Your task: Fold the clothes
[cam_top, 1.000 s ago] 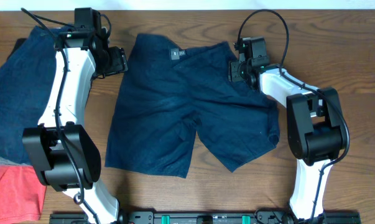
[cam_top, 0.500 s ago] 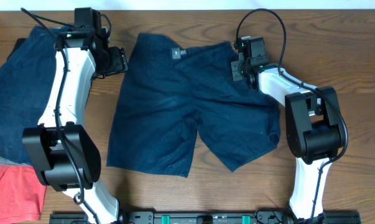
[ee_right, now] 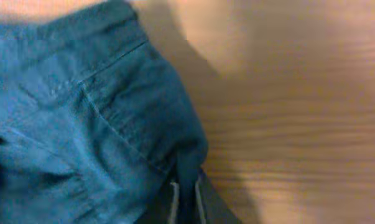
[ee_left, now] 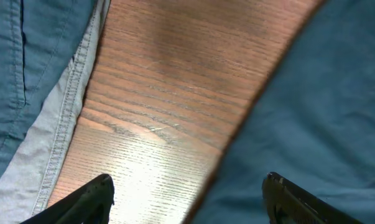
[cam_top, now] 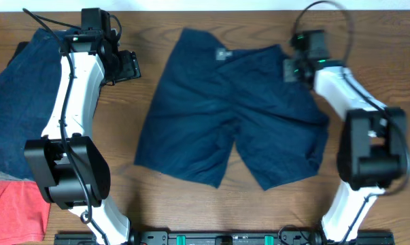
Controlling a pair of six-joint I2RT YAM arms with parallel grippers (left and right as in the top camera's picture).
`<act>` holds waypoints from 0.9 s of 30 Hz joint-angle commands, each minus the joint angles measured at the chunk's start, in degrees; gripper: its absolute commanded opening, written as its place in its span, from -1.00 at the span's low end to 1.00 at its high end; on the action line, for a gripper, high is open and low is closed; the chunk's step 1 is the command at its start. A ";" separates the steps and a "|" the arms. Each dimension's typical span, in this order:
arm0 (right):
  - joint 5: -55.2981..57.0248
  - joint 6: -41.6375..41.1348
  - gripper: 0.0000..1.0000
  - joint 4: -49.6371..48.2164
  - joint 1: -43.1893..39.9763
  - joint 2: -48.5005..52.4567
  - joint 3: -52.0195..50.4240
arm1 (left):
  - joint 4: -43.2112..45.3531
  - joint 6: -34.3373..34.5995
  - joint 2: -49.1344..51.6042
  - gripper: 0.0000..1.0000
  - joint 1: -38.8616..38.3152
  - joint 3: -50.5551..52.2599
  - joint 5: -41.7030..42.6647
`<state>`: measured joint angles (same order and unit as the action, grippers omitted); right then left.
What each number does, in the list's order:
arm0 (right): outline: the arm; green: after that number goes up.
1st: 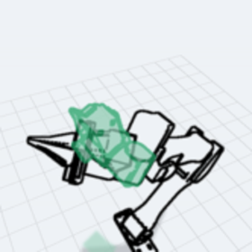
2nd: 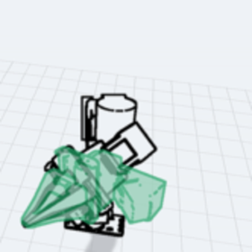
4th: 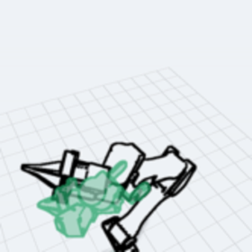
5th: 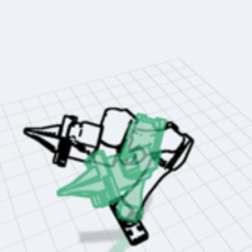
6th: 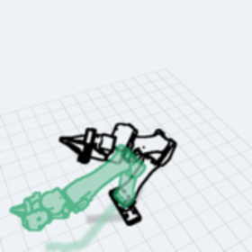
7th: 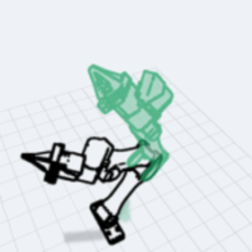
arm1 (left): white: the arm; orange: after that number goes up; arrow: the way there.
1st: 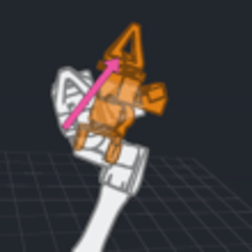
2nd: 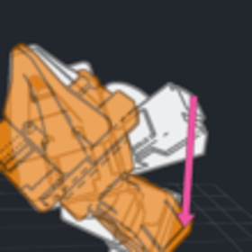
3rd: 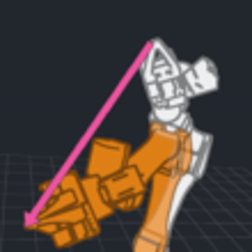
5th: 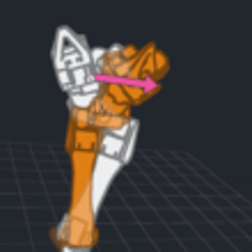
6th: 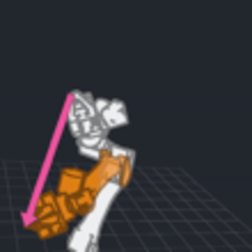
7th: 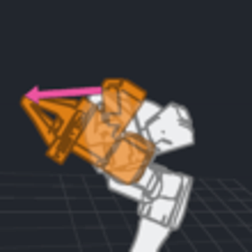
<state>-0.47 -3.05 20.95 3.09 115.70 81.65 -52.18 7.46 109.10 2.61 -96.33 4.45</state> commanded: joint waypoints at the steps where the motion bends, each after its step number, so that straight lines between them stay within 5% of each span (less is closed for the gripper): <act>1: -7.37 -0.24 -0.77 0.44 -3.23 -5.81 2.08 | 0.26 -0.31 0.22 0.57 0.20 -0.42 -0.46; 11: -9.25 0.15 -0.62 0.63 -7.96 -4.26 2.05 | 1.25 -0.31 0.22 0.57 0.20 -0.42 -0.46; 20: -11.43 5.51 0.42 -1.55 -1.53 -3.19 2.03 | 2.16 -0.31 0.22 0.56 0.20 -0.42 -0.44; 27: -5.75 5.42 0.60 -11.45 1.90 2.73 2.45 | 2.14 -0.33 0.22 0.57 0.20 -0.42 -0.44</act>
<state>-9.08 1.52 11.05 4.97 115.02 83.64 -50.02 7.46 109.10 2.61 -96.33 4.47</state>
